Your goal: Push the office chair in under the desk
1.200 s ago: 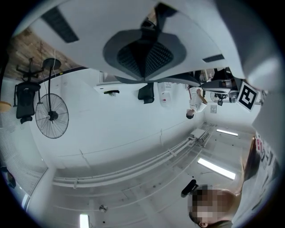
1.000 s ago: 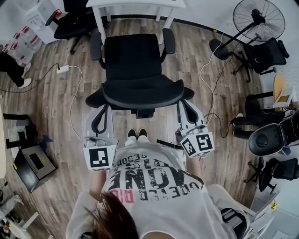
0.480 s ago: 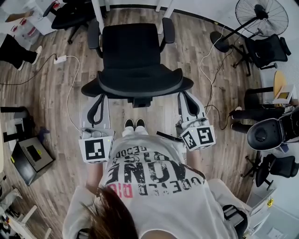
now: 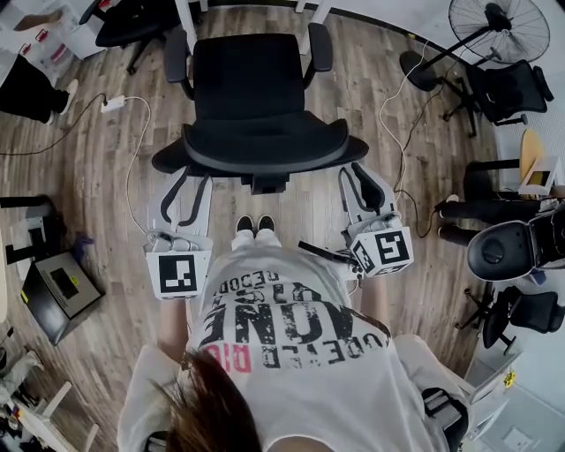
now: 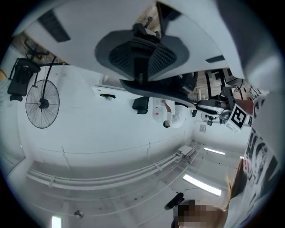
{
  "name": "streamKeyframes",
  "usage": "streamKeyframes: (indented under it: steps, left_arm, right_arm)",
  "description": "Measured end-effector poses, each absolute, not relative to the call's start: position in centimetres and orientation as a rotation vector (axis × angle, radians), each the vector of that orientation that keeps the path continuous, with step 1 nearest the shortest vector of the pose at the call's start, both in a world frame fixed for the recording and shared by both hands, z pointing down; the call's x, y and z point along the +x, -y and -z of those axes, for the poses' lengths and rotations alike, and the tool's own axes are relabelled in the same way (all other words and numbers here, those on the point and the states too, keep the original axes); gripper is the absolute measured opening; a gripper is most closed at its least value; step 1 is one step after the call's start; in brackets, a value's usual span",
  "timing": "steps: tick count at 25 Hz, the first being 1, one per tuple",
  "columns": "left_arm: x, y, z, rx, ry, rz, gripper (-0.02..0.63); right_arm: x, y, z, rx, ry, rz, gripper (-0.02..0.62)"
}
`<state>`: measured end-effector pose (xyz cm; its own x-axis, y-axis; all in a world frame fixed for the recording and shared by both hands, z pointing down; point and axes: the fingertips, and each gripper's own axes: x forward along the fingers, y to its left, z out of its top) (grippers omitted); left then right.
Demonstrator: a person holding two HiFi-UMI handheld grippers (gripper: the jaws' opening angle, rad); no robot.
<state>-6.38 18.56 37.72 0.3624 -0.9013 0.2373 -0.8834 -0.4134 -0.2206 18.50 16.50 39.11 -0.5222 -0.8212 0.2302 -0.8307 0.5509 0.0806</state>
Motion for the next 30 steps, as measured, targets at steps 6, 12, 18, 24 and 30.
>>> streamKeyframes:
  steps: [6,12,18,24,30]
  left_arm:
    - [-6.1,-19.1,-41.3,-2.5,-1.376,0.792,0.137]
    - [-7.2,-18.3,-45.5,-2.484,-1.201,1.078,0.152]
    - [-8.0,-17.5,-49.3,-2.452,-1.057,1.293,0.172]
    - [-9.8,-16.7,-52.0,-2.279,-0.973,1.554,0.179]
    - [-10.0,-15.8,-52.7,-2.257,-0.947,1.562,0.184]
  right_arm:
    - [18.6,-16.3,-41.4,1.222,2.461,-0.012,0.121]
    - [18.3,-15.7,-44.3,1.02,2.297,0.099,0.142]
    - [18.4,-14.7,-46.8,0.926,2.185,0.133,0.16]
    - [19.4,-14.1,-50.2,0.814,2.006,0.214,0.19]
    - [20.0,-12.6,-51.7,0.75,1.864,0.348,0.192]
